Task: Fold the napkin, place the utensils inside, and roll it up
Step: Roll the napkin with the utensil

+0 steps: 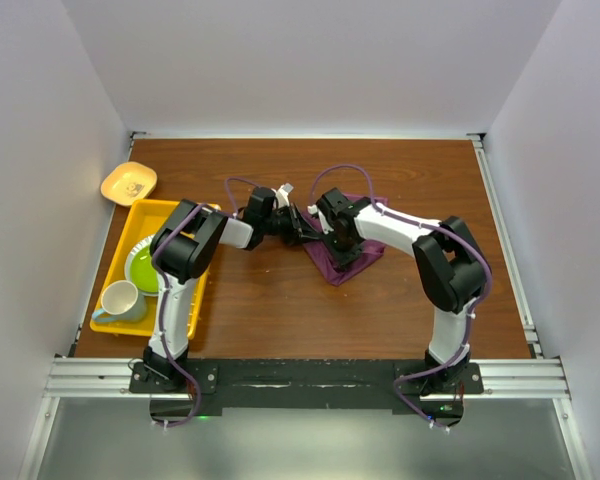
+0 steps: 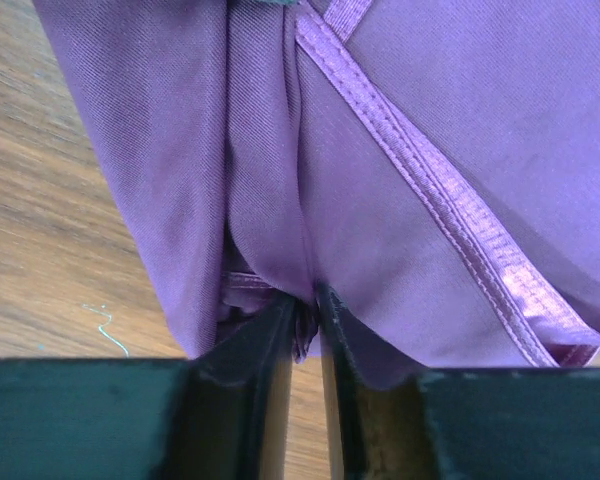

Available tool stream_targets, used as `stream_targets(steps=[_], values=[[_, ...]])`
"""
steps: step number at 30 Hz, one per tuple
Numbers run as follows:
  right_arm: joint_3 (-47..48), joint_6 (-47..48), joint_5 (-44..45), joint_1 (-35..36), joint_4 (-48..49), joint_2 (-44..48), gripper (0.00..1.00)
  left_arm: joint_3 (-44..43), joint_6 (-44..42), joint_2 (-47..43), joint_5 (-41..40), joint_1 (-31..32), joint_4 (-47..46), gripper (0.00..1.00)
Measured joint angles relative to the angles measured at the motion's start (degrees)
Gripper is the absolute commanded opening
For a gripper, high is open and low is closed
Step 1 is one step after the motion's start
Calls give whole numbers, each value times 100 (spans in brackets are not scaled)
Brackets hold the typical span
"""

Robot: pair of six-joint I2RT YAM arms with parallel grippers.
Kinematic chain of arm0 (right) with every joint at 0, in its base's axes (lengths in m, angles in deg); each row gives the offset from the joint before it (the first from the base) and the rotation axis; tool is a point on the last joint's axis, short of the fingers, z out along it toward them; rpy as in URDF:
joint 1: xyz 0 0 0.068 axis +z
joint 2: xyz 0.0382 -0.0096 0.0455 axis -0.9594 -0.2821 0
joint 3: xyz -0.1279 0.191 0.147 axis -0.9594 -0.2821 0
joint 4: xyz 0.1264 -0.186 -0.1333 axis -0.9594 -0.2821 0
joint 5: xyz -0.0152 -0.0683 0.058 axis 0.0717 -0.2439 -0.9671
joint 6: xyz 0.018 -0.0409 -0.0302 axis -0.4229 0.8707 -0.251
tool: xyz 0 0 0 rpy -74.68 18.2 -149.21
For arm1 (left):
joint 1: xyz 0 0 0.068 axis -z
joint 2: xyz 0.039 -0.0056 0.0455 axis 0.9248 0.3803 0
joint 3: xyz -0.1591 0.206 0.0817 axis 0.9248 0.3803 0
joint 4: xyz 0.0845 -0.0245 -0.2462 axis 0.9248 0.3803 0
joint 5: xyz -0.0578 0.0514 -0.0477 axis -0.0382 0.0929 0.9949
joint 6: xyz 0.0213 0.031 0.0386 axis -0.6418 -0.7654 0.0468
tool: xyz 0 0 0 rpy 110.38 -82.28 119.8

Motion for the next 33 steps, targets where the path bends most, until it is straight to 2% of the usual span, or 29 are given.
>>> stream_targets(steps=[2,5,8,11,17,27,30,33], values=[[55,2,22,0,-70,2,46,-13,-11,0,7,-2,33,0],[295,28,55,4,-330,9,63,-42,-13,4,13,-2,83,0],[581,66,142,26,-409,149,72,-76,-15,9,15,-2,149,0],[704,162,162,76,-332,415,75,-103,-31,9,17,-2,210,0],[800,562,74,313,13,472,76,-140,-35,17,33,-4,275,0],[811,885,-2,498,439,-413,75,-260,-20,70,83,-11,415,0],[811,905,22,498,494,-533,71,-278,-4,87,114,-20,411,0],[807,905,83,501,544,-544,61,-297,7,107,138,-24,413,0]])
